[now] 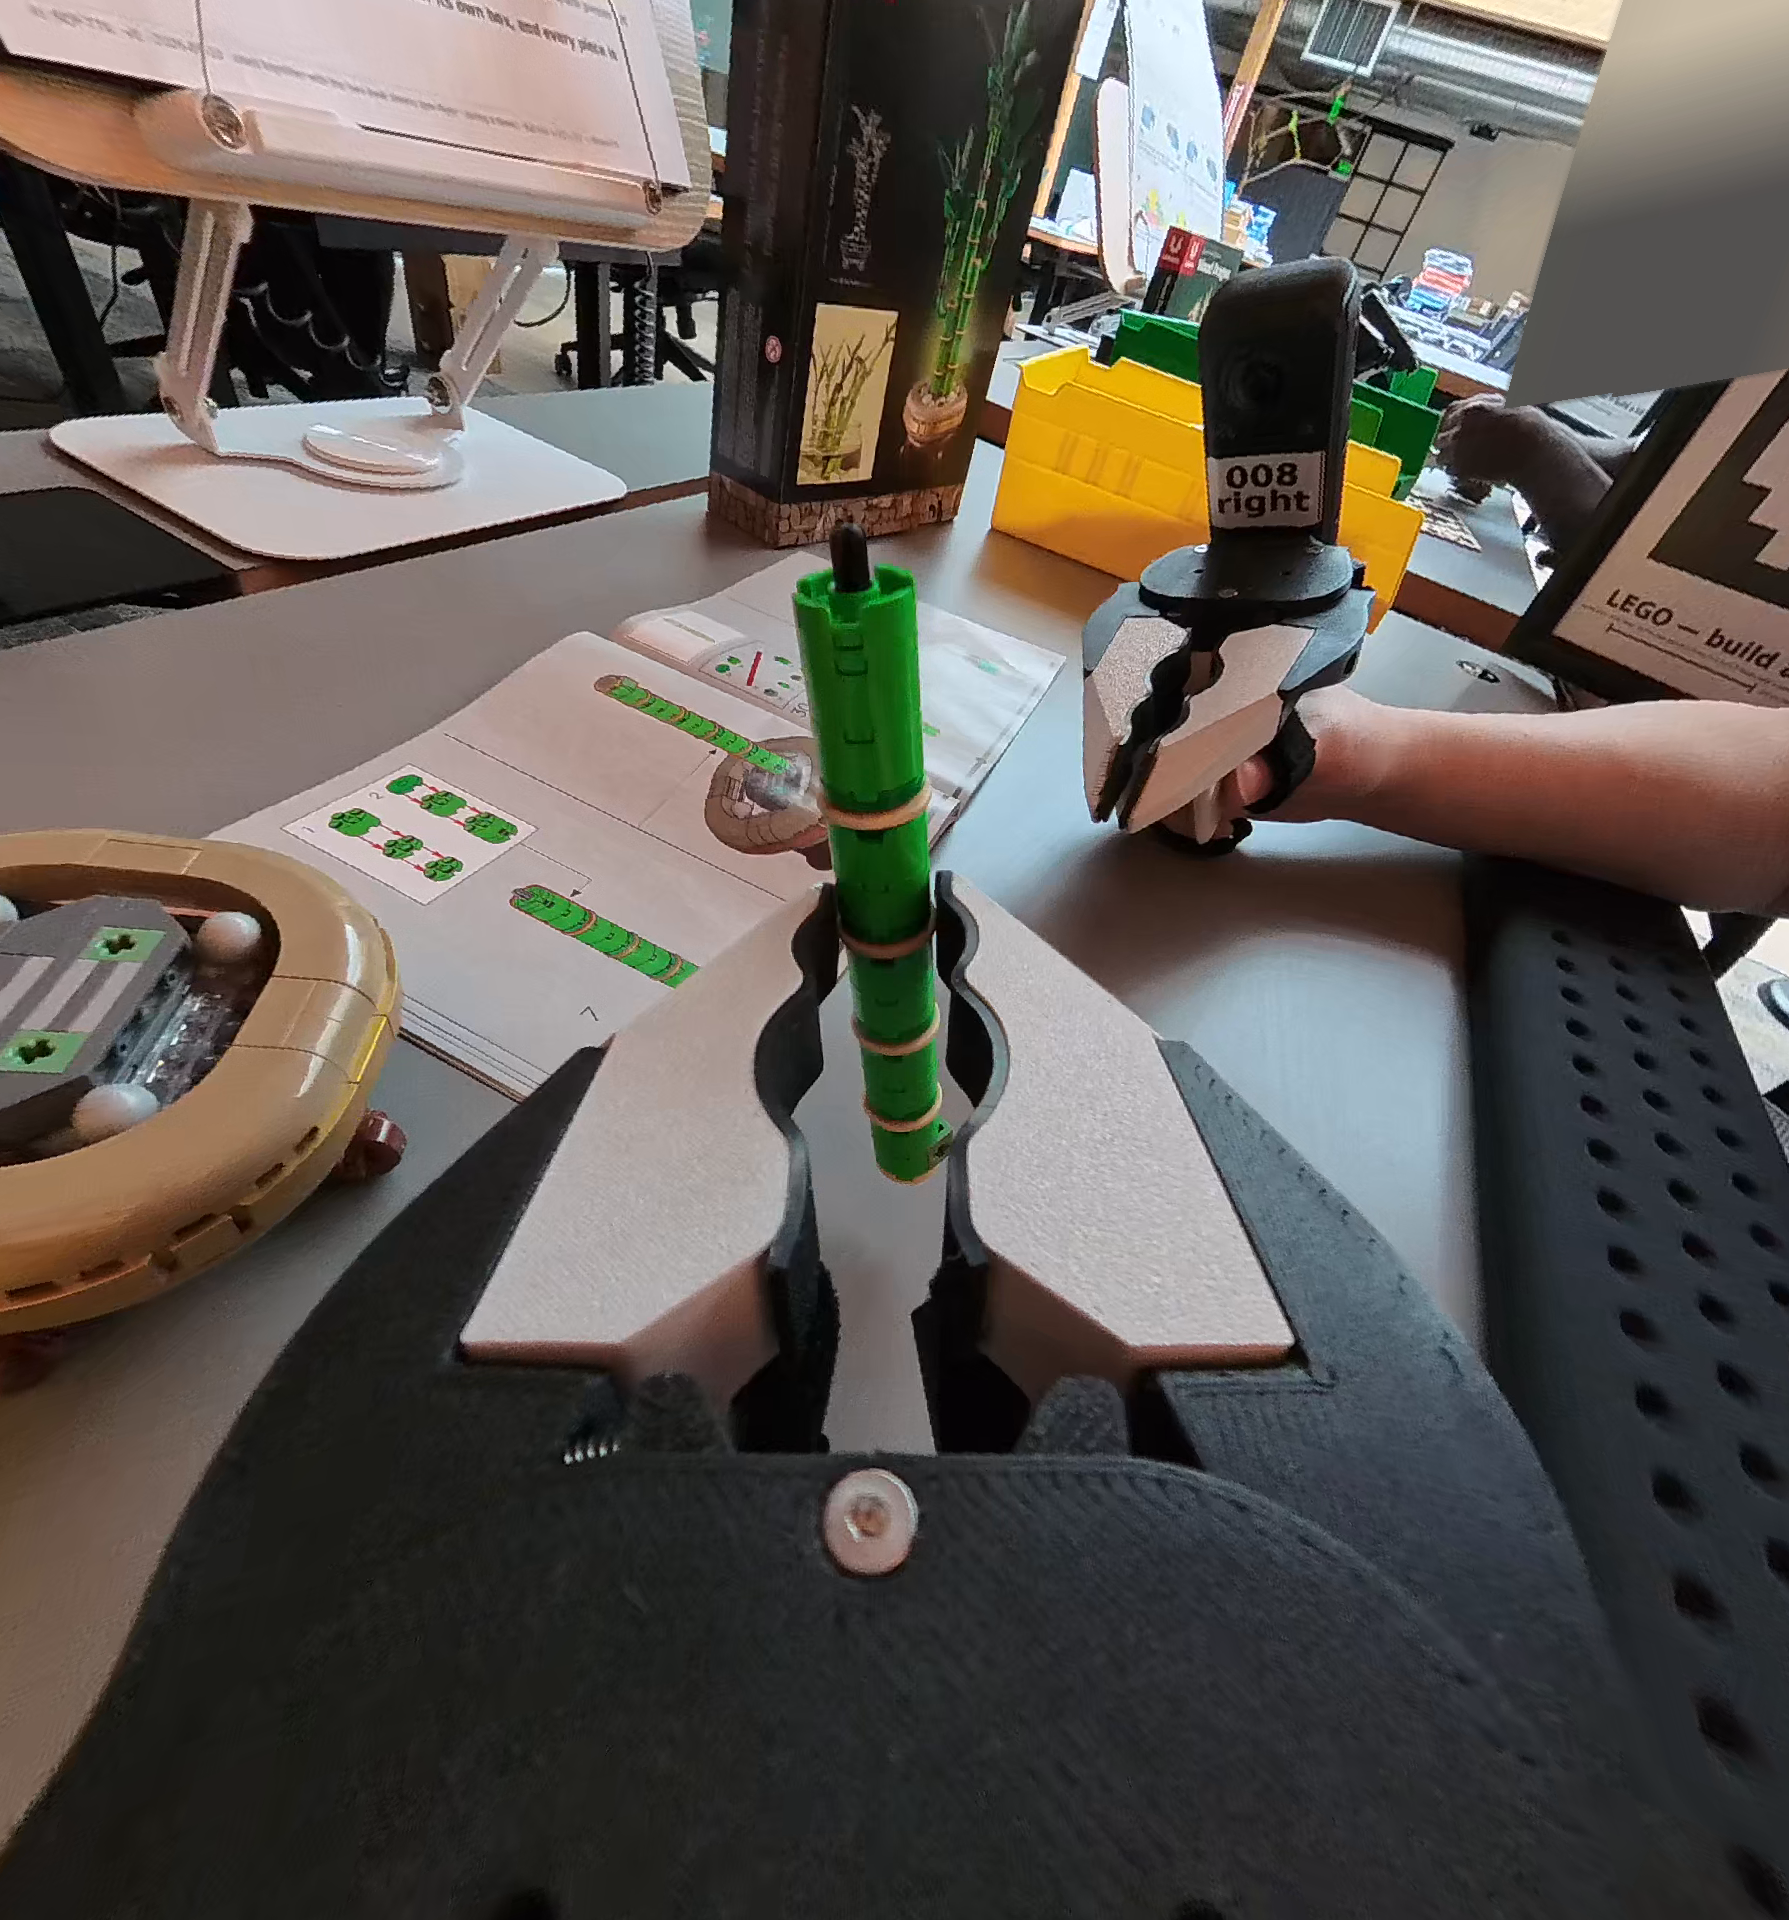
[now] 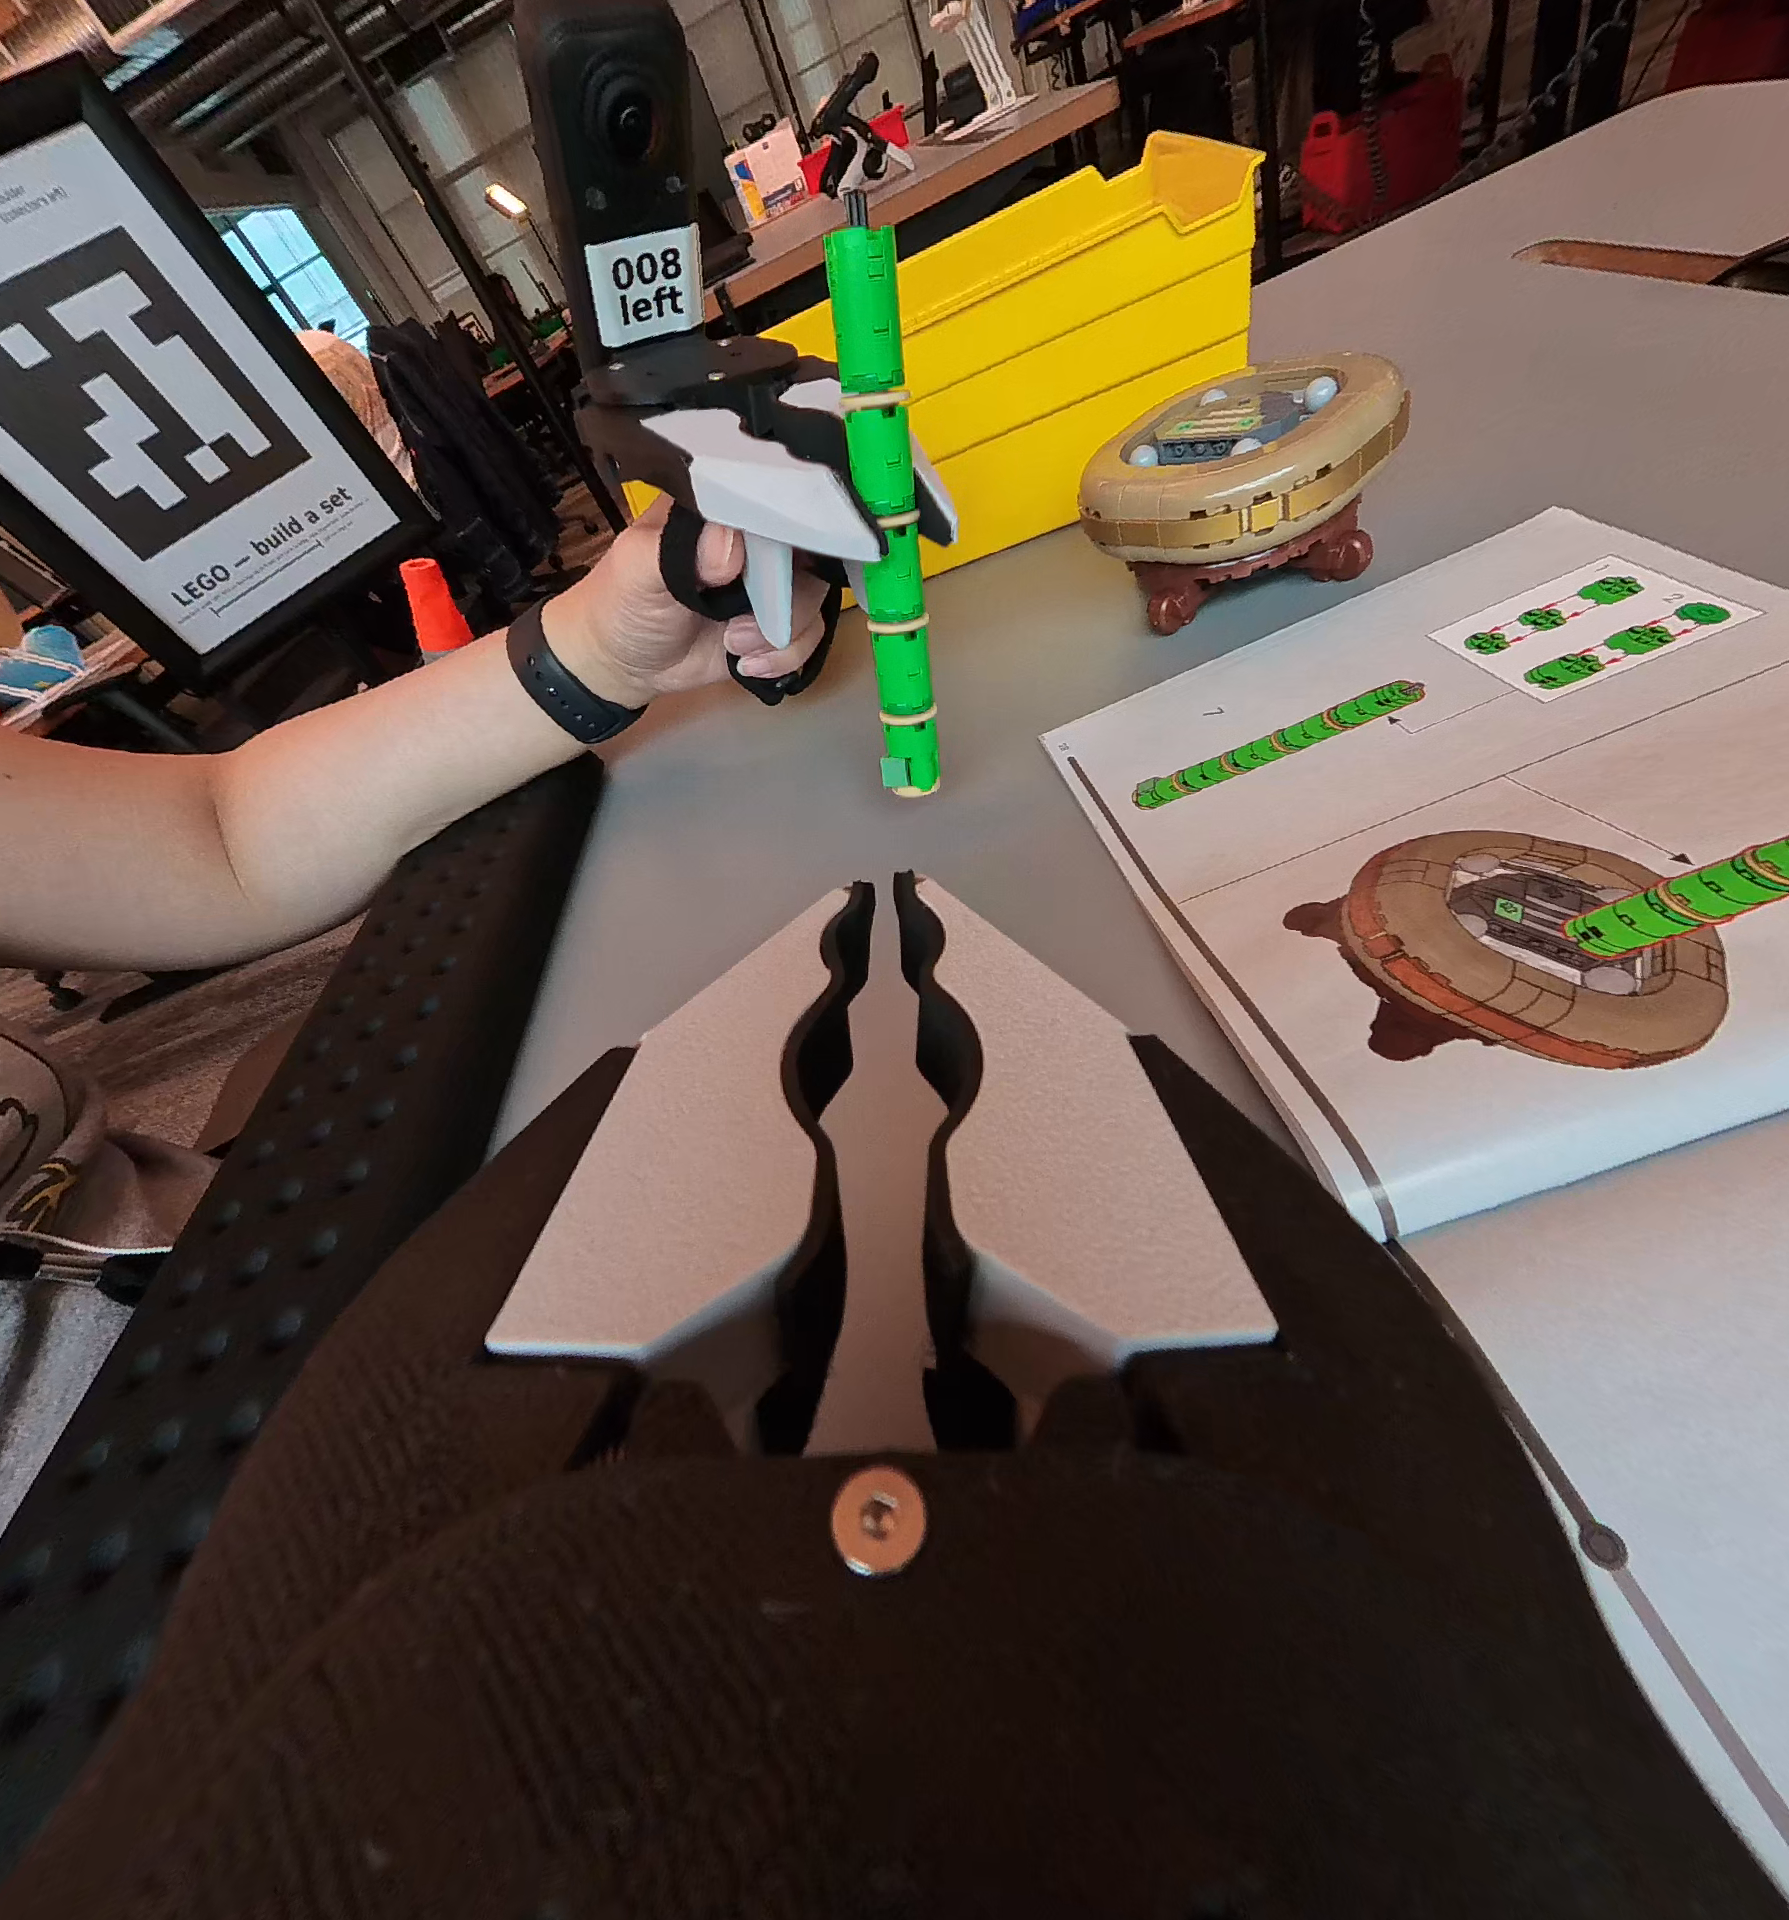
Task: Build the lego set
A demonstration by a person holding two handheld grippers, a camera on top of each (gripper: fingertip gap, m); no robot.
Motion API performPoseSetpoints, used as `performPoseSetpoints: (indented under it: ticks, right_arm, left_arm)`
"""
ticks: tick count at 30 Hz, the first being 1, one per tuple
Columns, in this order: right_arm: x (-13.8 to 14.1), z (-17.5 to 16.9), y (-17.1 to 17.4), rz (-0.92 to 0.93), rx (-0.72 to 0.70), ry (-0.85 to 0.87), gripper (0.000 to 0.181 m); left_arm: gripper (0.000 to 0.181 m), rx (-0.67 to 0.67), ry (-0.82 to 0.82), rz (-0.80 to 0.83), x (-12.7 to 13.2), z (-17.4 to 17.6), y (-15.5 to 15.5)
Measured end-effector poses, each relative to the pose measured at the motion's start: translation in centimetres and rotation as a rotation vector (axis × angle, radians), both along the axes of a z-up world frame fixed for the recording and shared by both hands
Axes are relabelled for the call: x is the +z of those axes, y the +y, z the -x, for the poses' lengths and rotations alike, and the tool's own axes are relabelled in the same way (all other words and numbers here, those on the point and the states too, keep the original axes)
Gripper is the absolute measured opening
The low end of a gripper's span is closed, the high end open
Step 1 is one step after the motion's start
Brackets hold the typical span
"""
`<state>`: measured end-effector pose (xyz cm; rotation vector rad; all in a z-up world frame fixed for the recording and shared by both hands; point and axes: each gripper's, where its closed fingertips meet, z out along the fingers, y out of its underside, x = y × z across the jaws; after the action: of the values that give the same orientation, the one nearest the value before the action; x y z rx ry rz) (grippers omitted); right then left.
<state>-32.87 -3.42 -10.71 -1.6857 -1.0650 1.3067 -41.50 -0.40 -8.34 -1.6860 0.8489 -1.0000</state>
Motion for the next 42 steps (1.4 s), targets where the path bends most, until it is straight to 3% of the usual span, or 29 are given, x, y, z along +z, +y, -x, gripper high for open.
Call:
performPoseSetpoints:
  ticks: [42]
  right_arm:
    - [-0.17, 0.17, -0.10, 0.024, 0.006, -0.005, 0.005]
  left_arm:
    - [0.016, -0.027, 0.026, -0.005, -0.32, -0.41, -0.46]
